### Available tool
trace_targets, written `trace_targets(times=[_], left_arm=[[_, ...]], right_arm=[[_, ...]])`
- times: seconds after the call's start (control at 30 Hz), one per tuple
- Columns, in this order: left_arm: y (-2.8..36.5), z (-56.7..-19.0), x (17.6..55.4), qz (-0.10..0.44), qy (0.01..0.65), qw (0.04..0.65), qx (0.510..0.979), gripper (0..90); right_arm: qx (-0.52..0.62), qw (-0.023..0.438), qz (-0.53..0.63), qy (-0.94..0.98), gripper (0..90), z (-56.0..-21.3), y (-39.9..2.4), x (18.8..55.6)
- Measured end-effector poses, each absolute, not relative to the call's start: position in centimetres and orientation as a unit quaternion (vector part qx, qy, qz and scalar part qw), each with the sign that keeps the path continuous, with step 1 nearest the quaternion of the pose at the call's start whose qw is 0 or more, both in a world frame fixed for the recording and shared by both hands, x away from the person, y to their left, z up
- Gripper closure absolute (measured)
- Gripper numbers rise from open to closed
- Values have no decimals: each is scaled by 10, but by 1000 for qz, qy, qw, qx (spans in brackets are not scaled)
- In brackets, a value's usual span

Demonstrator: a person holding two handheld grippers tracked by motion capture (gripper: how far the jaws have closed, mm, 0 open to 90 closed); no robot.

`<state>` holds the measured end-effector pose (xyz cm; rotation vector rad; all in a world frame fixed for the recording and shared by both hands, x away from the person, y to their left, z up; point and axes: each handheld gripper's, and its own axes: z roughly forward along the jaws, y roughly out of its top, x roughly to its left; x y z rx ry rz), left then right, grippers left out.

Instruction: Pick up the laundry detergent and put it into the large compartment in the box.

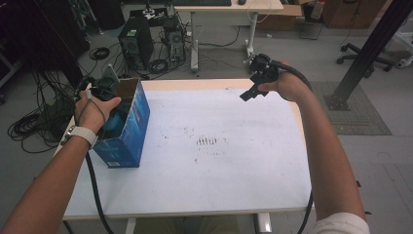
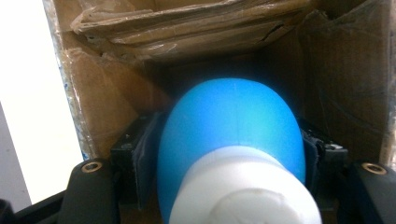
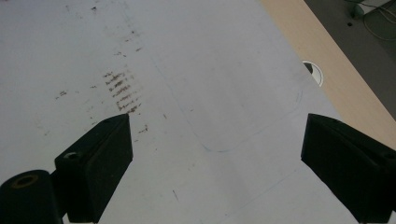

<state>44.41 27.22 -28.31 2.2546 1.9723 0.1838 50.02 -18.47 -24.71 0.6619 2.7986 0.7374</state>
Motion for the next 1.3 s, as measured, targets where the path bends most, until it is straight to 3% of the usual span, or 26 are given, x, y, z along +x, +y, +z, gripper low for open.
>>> trace_targets(times=[0.6, 1.3], left_arm=[[271, -282, 443, 64, 652, 78, 751, 240], [271, -275, 438, 73, 644, 90, 756, 226]], right_arm=[[223, 87, 249, 938, 90, -246, -188, 499], [224, 89, 250, 938, 90, -245, -187, 495]])
